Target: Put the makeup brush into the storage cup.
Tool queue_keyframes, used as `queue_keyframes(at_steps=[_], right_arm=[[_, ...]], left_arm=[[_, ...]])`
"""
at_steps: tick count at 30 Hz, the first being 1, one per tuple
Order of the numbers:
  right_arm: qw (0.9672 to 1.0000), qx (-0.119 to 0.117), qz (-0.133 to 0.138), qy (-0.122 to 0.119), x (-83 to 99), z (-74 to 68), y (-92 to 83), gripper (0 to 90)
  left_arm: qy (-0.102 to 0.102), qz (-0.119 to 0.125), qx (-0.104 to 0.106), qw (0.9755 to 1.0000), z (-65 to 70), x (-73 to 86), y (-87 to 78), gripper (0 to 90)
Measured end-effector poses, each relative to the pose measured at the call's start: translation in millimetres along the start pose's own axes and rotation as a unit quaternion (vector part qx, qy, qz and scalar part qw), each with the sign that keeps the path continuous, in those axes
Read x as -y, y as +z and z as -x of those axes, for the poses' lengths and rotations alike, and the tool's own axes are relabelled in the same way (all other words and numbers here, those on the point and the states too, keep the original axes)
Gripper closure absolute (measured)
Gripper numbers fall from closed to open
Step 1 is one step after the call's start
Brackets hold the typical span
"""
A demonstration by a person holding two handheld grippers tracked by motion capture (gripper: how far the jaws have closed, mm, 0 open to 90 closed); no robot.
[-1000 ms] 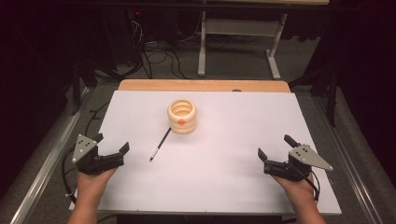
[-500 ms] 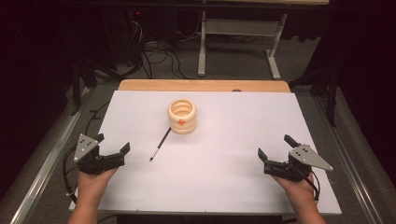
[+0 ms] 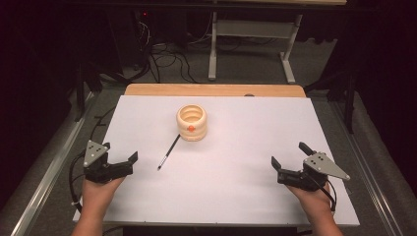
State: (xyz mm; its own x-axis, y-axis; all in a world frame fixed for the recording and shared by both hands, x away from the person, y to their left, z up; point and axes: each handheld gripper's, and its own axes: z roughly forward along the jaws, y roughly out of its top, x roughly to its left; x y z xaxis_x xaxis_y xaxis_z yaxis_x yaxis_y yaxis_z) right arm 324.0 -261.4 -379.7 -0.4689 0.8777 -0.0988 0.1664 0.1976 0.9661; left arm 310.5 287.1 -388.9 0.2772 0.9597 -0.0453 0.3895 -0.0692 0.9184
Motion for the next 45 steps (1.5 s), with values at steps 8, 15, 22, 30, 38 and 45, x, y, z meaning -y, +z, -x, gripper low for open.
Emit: queue_keyframes(at_steps=[8, 15, 22, 30, 38, 45], right_arm=[[1.0000, -0.002, 0.000, 0.000, 0.6, -0.6, 0.8, 1.0], [1.0000, -0.001, -0.001, -0.002, 1.0, -1.3, 1.3, 1.0], [1.0000, -0.002, -0.004, -0.002, 1.4, -1.8, 1.8, 1.0], [1.0000, -0.003, -0.006, 0.000, 1.6, -2.7, 1.8, 1.0], [1.0000, -0.003, -0.006, -0.001, 1.7, -2.7, 2.1, 1.1], [1.0000, -0.003, -0.006, -0.005, 1.8, -2.5, 2.5, 1.0]], left_arm=[[0.004, -0.026, 0.002, 0.9996, 0.4, 2.3, 5.4, 0.8], [0.006, -0.051, 0.004, 0.9987, 0.7, 4.3, 9.8, 0.7], [0.009, -0.075, 0.003, 0.9972, 0.8, 6.3, 14.3, 0.7], [0.008, -0.099, 0.004, 0.9951, 0.5, 9.1, 19.1, 0.7], [0.006, -0.119, 0.005, 0.9929, 0.3, 11.5, 23.5, 0.7], [0.006, -0.140, 0.006, 0.9900, 0.6, 13.3, 27.1, 0.7]])
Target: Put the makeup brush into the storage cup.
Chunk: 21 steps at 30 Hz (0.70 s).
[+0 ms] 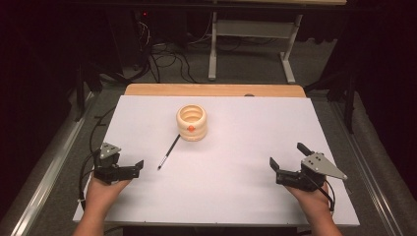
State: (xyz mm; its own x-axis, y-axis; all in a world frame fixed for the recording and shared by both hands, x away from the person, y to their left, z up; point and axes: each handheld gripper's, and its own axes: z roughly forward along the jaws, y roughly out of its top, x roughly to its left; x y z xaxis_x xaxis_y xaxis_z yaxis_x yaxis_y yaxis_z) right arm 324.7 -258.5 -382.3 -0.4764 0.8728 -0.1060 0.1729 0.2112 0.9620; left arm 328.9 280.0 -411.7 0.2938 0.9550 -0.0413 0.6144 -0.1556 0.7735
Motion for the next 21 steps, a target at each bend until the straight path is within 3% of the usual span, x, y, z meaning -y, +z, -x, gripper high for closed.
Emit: queue_keyframes(at_steps=[21], right_arm=[[1.0000, 0.000, -0.002, -0.004, 0.4, -1.2, 0.5, 1.1]], left_arm=[[-0.003, -0.071, 0.008, 0.9974, 0.7, 5.1, 15.6, 0.7]])
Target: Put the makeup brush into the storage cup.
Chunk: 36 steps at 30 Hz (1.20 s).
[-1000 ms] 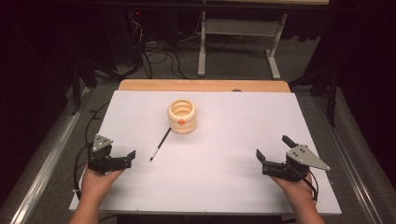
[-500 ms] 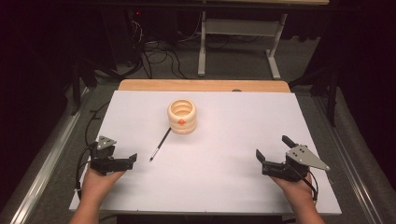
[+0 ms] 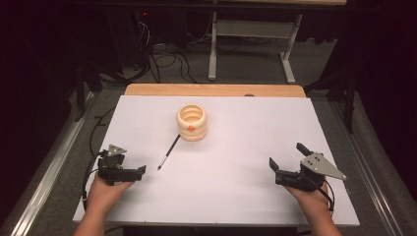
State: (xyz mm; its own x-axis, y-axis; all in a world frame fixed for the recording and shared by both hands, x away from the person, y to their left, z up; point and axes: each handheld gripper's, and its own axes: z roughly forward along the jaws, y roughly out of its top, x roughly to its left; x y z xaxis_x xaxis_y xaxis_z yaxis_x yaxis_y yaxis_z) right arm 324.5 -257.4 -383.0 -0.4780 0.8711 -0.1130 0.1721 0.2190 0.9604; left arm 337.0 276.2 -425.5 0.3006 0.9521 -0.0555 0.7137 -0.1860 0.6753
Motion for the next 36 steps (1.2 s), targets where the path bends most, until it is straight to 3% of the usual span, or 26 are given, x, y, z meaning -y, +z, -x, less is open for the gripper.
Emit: queue_keyframes(at_steps=[9, 12, 13, 15, 19, 30, 31, 32, 36], right_arm=[[1.0000, 0.002, -0.001, 0.000, 0.2, -1.4, -0.1, 1.1], [1.0000, 0.003, -0.002, 0.000, 0.3, -1.0, -0.1, 1.0], [1.0000, 0.001, -0.001, 0.001, 0.8, -0.7, 0.2, 1.0], [1.0000, 0.000, -0.004, 0.005, 1.5, -1.2, 0.4, 1.1], [1.0000, 0.000, -0.004, 0.004, 1.9, -0.8, 0.4, 1.1], [1.0000, -0.001, -0.002, 0.003, 0.9, -1.6, 0.2, 1.1], [1.0000, -0.001, -0.001, 0.001, 1.0, -1.1, 0.2, 1.1], [1.0000, 0.000, -0.002, 0.003, 1.0, -1.1, -0.2, 1.1], [1.0000, -0.001, 0.001, 0.003, 1.1, -0.2, -0.6, 1.0]], left_arm=[[0.007, -0.019, 0.003, 0.9998, 5.7, -0.7, 4.0, 0.7], [-0.005, -0.032, 0.011, 0.9994, 7.6, -3.4, 4.7, 0.7], [-0.008, -0.048, 0.005, 0.9988, 7.2, -6.6, 4.1, 0.8], [-0.009, -0.050, 0.004, 0.9987, 7.0, -7.4, 3.3, 0.8], [-0.014, -0.083, 0.026, 0.9961, 8.1, -11.8, 2.6, 1.1], [-0.010, -0.138, 0.043, 0.9895, 7.4, -27.8, 1.2, 1.4], [-0.007, -0.153, 0.041, 0.9873, 6.5, -29.6, 2.5, 1.4], [-0.007, -0.153, 0.041, 0.9873, 6.5, -29.6, 2.5, 1.4], [-0.005, -0.181, 0.037, 0.9827, 6.5, -33.0, 5.8, 1.4]])
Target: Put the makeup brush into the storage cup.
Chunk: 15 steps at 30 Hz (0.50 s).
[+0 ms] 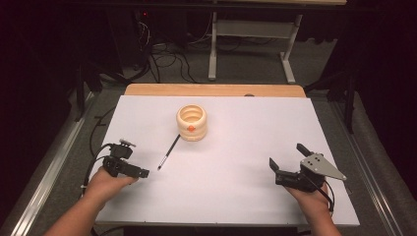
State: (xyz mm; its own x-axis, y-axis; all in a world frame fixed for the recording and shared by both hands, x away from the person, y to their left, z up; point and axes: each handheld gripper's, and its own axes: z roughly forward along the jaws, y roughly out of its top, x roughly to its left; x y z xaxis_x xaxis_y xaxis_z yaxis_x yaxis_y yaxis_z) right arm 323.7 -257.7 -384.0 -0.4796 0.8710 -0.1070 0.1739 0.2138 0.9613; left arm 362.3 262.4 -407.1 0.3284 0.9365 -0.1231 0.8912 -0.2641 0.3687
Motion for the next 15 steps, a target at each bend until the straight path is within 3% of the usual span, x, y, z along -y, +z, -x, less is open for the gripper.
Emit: queue_keyframes(at_steps=[6, 10, 15], right_arm=[[1.0000, 0.002, -0.002, 0.002, 0.0, -0.2, -0.2, 1.1], [1.0000, 0.001, -0.002, 0.004, 0.1, -0.2, -0.1, 1.1], [1.0000, 0.002, -0.003, 0.003, 0.1, -0.2, -0.1, 1.1]], left_arm=[[0.003, -0.023, -0.006, 0.9997, -0.5, -5.3, 2.5, 1.4], [0.016, -0.048, -0.010, 0.9987, 2.8, -11.1, 4.7, 1.4], [0.016, -0.066, -0.004, 0.9977, 4.6, -15.5, 4.8, 1.4]])
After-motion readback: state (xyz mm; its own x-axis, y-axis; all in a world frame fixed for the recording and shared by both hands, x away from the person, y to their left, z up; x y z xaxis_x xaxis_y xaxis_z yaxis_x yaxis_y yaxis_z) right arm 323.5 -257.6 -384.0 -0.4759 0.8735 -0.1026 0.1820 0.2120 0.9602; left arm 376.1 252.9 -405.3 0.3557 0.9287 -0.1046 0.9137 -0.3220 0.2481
